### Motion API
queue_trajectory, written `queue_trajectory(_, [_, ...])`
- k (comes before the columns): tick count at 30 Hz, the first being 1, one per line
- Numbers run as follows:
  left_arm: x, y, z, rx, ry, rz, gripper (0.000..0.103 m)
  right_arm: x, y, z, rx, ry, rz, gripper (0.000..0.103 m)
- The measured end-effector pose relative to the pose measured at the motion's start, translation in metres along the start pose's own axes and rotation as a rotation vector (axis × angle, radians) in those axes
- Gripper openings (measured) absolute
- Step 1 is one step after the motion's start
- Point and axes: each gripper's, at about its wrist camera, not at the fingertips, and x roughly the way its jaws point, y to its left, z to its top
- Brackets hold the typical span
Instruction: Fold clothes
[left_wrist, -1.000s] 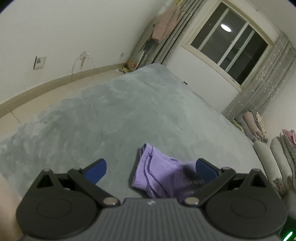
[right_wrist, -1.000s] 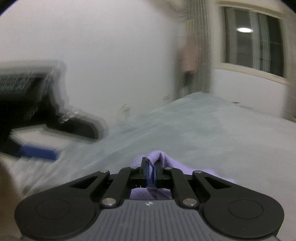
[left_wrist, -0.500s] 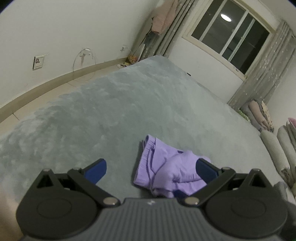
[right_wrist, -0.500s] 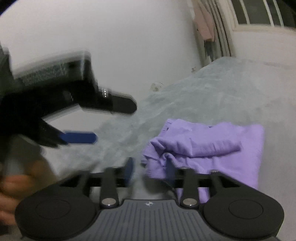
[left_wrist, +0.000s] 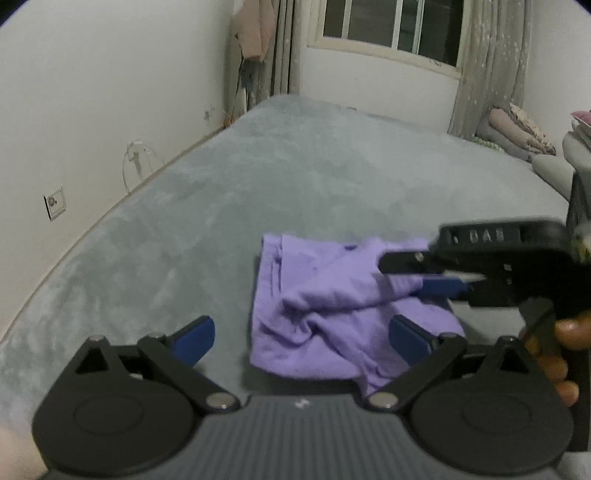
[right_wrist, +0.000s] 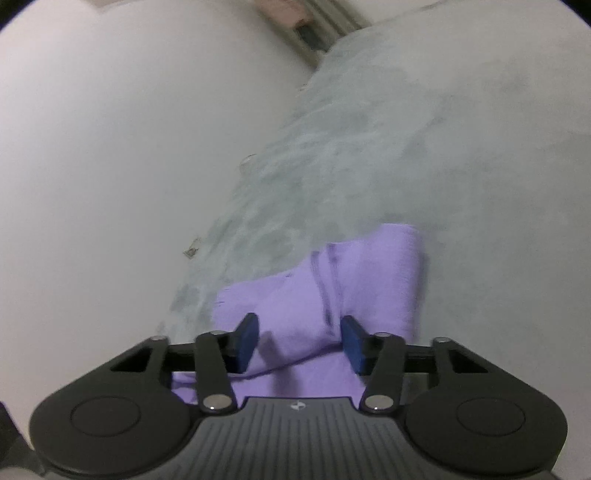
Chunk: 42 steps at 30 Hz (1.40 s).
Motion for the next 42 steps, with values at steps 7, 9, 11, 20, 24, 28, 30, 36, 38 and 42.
queue_trajectory(7, [0.004, 0.017, 0.000, -0.139, -0.004, 0.027, 0.101, 0.035, 0.035, 0.025, -0.058, 0.040, 0.066, 0.019])
queue_trajectory(9, [0.006, 0.022, -0.001, -0.162, 0.003, 0.026, 0.101, 0.052, 0.047, 0.029, -0.084, 0.073, 0.039, 0.019])
queue_trajectory(11, [0.009, 0.025, -0.001, -0.172, 0.004, 0.036, 0.101, 0.052, 0.050, 0.034, -0.067, 0.039, 0.077, 0.019])
queue_trajectory(20, [0.014, 0.015, 0.001, -0.103, -0.026, 0.089, 0.102, 0.011, 0.024, 0.023, -0.116, 0.018, 0.073, 0.040])
queue_trajectory(24, [0.016, 0.009, -0.002, -0.082, -0.014, 0.113, 0.102, 0.015, 0.028, 0.020, -0.121, 0.086, 0.093, 0.040])
queue_trajectory(28, [0.024, 0.007, -0.005, -0.096, 0.014, 0.100, 0.103, 0.034, 0.058, 0.028, -0.200, 0.129, 0.003, 0.047])
queue_trajectory(30, [0.027, 0.009, -0.006, -0.114, 0.017, 0.098, 0.103, 0.049, 0.077, 0.026, -0.318, 0.201, -0.057, 0.050])
queue_trajectory(36, [0.029, 0.016, -0.011, -0.153, -0.005, 0.080, 0.096, 0.046, 0.089, 0.015, -0.412, 0.194, -0.147, 0.010])
queue_trajectory(38, [0.027, 0.017, -0.010, -0.160, 0.007, 0.070, 0.087, 0.041, 0.094, 0.016, -0.415, 0.133, -0.090, 0.010])
queue_trajectory(42, [0.026, 0.023, -0.010, -0.205, 0.025, 0.061, 0.088, 0.043, 0.101, 0.018, -0.412, 0.061, -0.072, 0.012])
